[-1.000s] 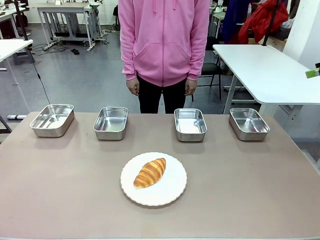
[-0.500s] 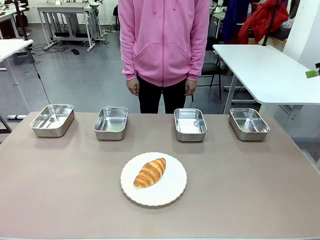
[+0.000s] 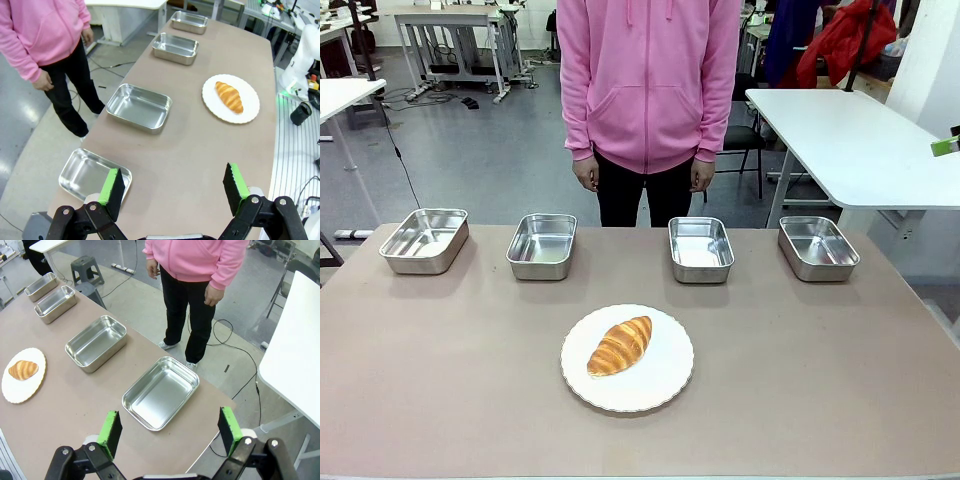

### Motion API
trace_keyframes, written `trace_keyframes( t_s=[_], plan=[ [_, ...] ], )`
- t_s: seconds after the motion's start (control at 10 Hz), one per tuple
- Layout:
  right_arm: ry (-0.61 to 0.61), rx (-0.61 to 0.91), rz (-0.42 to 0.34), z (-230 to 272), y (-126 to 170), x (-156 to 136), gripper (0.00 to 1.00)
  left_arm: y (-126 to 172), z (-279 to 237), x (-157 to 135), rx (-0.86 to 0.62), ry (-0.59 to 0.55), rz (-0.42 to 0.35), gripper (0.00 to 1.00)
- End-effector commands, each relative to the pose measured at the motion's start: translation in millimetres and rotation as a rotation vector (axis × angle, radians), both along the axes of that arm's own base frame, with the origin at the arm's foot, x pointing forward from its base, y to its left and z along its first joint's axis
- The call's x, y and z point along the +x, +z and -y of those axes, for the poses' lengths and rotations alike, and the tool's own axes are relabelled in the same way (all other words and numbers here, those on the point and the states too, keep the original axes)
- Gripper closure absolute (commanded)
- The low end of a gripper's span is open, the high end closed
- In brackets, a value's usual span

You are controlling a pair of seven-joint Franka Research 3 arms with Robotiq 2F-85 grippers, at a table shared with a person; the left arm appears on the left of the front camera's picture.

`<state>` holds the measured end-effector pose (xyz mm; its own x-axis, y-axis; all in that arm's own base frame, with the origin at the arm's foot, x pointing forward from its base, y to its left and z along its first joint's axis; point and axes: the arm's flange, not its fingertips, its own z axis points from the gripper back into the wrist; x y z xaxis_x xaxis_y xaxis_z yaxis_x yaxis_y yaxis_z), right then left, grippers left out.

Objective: Place the bread in the container.
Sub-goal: Place the Butter Roll into the Airtight Container indicated by the human.

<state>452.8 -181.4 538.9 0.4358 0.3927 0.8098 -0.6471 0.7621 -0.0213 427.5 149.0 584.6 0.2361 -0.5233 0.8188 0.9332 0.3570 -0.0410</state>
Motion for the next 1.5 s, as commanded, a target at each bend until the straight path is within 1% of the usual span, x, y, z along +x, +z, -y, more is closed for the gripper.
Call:
trace_keyframes(
  t_s=[0.0,1.4],
  plan=[
    [0.002,0.019,0.019,-0.5,1.1,2.3,0.0,0.7,-0.6,-1.5,-0.002,-0.011,0.008,0.0],
    [0.002,0.019,0.019,-0.5,1.1,2.3,0.0,0.7,-0.6,-1.5,-0.002,-0.011,0.008,0.0]
  ],
)
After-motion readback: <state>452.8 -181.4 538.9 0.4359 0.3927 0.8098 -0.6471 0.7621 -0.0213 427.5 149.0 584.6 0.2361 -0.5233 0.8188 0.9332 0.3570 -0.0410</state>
